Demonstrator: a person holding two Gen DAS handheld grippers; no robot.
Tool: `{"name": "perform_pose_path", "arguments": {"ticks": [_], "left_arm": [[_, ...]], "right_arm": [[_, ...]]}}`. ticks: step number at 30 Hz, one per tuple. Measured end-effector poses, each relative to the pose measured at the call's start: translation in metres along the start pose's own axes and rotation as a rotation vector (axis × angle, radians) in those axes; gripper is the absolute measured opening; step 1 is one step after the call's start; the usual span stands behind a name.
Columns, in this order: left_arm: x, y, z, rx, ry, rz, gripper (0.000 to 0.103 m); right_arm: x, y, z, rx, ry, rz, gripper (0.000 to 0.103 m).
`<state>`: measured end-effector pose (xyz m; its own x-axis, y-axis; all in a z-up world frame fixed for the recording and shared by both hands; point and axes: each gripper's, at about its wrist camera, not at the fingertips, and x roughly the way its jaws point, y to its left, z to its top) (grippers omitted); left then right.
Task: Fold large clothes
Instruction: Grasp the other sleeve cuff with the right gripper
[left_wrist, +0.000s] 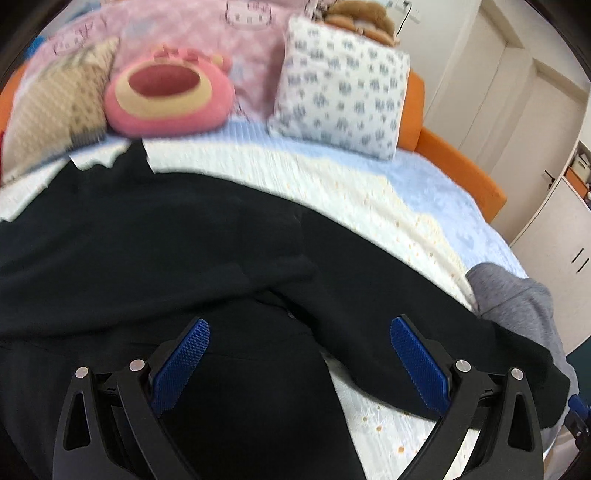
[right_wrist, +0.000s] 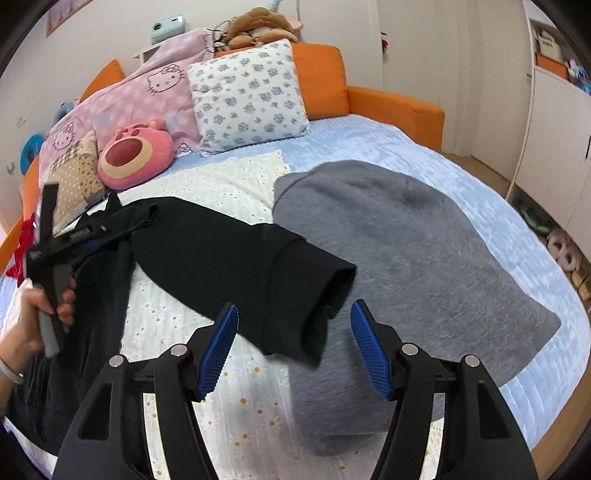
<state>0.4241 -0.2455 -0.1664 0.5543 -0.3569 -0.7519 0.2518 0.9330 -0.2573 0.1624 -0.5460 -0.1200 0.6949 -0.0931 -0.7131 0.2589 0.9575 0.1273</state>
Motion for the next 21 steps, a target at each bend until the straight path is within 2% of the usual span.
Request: {"name": "perform_pose_path", "arguments": {"ticks": [3,5,6,8,12,15,17,19,21], "left_arm": [[0.042,0.003,-0.017,-0.018,0.155,0.056,0.100],[0.043,-0.006,-0.025,0.076,0.113,0.108,0.100],[0.047,-0.014,-0.029,0.130,0.123,0.152,0.100],[0.050,-0.017,-0.030,0.148,0.126,0.176,0.100],[0.047,-0.010,-0.030,0.129,0.116,0.136,0.100],[0.035,-0.005,-0.035,0.117,0.051,0.088,0.100],[0.018,0.004,-0.039,0.077,-0.039,0.016,0.100],[-0.001,0.012,-0.041,0.053,-0.125,-0.061,0.100],[-0.001,0.018,-0.039,0.035,-0.126,-0.088,0.100]], "right_arm": [[0.009,-0.005,0.006,0.017,0.026,0.025,0.063],[0.017,-0.005,0.009,0.017,0.050,0.042,0.063],[0.019,-0.004,0.010,0.015,0.059,0.044,0.063],[0.029,-0.002,0.014,0.008,0.093,0.058,0.063],[0.047,0.001,0.018,0.007,0.145,0.045,0.063],[0.055,0.006,0.020,0.001,0.163,0.019,0.062],[0.056,0.010,0.021,-0.021,0.158,-0.023,0.048],[0.056,0.010,0.024,-0.014,0.152,-0.030,0.021],[0.056,0.007,0.030,0.027,0.168,0.003,0.013]]}}
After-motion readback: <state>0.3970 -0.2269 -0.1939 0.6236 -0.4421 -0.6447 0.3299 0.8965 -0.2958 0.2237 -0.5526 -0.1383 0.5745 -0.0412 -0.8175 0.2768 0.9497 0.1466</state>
